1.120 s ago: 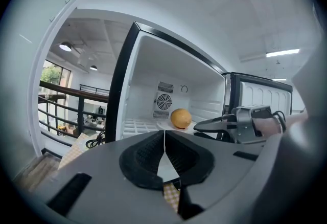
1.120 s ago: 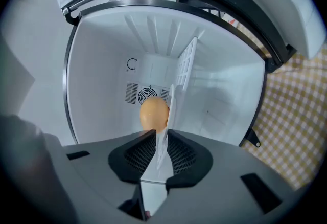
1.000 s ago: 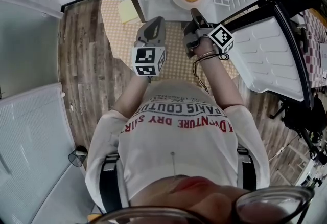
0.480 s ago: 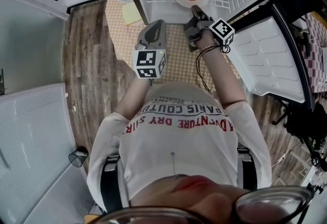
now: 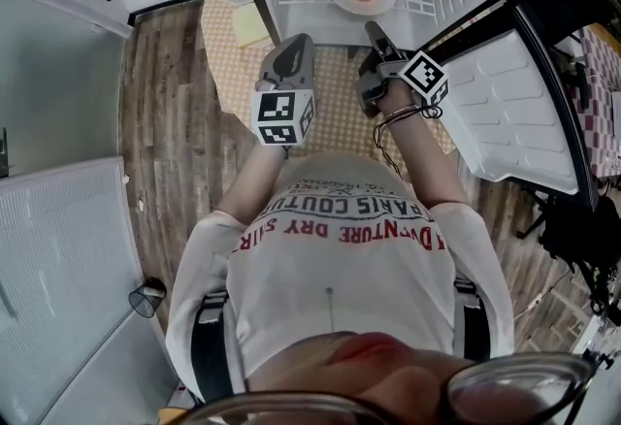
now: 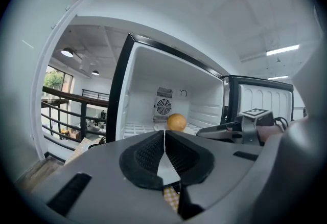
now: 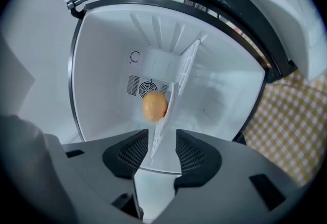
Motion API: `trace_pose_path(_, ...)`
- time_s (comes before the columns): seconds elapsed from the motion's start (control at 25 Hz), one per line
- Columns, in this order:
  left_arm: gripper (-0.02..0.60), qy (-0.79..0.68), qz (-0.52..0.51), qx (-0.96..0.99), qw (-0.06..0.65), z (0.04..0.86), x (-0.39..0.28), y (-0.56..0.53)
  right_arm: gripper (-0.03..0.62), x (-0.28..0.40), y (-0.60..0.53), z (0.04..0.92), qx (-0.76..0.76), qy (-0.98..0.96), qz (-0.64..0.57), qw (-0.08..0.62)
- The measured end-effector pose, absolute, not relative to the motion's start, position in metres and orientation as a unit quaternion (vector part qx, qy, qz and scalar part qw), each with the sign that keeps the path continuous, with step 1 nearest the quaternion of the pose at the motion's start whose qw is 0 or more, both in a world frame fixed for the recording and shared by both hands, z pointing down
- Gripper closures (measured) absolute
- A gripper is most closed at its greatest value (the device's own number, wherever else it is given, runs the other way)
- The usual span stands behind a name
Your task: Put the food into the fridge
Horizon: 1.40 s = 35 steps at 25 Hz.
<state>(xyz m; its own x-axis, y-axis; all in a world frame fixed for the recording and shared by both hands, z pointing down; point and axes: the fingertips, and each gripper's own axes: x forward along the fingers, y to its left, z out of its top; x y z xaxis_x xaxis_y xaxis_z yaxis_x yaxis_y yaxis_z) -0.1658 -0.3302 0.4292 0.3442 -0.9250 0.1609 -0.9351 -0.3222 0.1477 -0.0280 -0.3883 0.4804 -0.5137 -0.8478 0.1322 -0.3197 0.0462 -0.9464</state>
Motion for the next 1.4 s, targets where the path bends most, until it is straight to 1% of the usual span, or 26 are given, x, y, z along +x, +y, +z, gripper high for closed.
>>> trace_pose_path(0.04,0.554,-0.571,0.024,0.814,0.107,0.429,-0.164,-0.331,0.421,-0.027,-0.383,0.479,-0.43,0.692,-0.531,0.233)
trace_pose_path(0.08,0.554,-0.569,0.025,0.815,0.107,0.429,-0.162,-0.331,0.451,-0.025,-0.378,0.479,-0.435,0.704,-0.517,0.219)
trace_pose_path(0.12,0.554,-0.567,0.025,0.816,0.106,0.429,-0.16,-0.331,0.515,-0.023,-0.373,0.478,-0.444,0.715,-0.5,0.202)
trace_pose_path(0.16,0.554,-0.565,0.026,0.818,0.105,0.429,-0.157,-0.331,0.55,-0.021,-0.369,0.476,-0.454,0.727,-0.482,0.183)
trace_pose_path(0.2,0.554,-0.563,0.026,0.82,0.105,0.428,-0.154,-0.331,0.557,-0.019,-0.365,0.474,-0.463,0.739,-0.461,0.165)
trace_pose_path(0.52,0.554,-0.546,0.028,0.832,0.099,0.425,-0.137,-0.323,0.568,-0.025,-0.344,0.449,-0.483,0.832,-0.263,0.073)
trace_pose_path(0.8,0.554,-0.54,0.03,0.836,0.096,0.425,-0.13,-0.318,0.568,-0.039,-0.327,0.422,-0.486,0.869,-0.094,0.001)
trace_pose_path(0.88,0.554,-0.535,0.034,0.838,0.095,0.427,-0.127,-0.316,0.568,-0.043,-0.323,0.422,-0.482,0.872,-0.079,-0.009)
trace_pose_path(1.0,0.554,-0.53,0.037,0.842,0.093,0.428,-0.124,-0.314,0.569,-0.045,-0.322,0.425,-0.478,0.873,-0.096,0.003)
trace_pose_path(1.4,0.554,-0.535,0.037,0.839,0.09,0.428,-0.126,-0.314,0.568,-0.041,-0.326,0.426,-0.492,0.867,-0.083,-0.015)
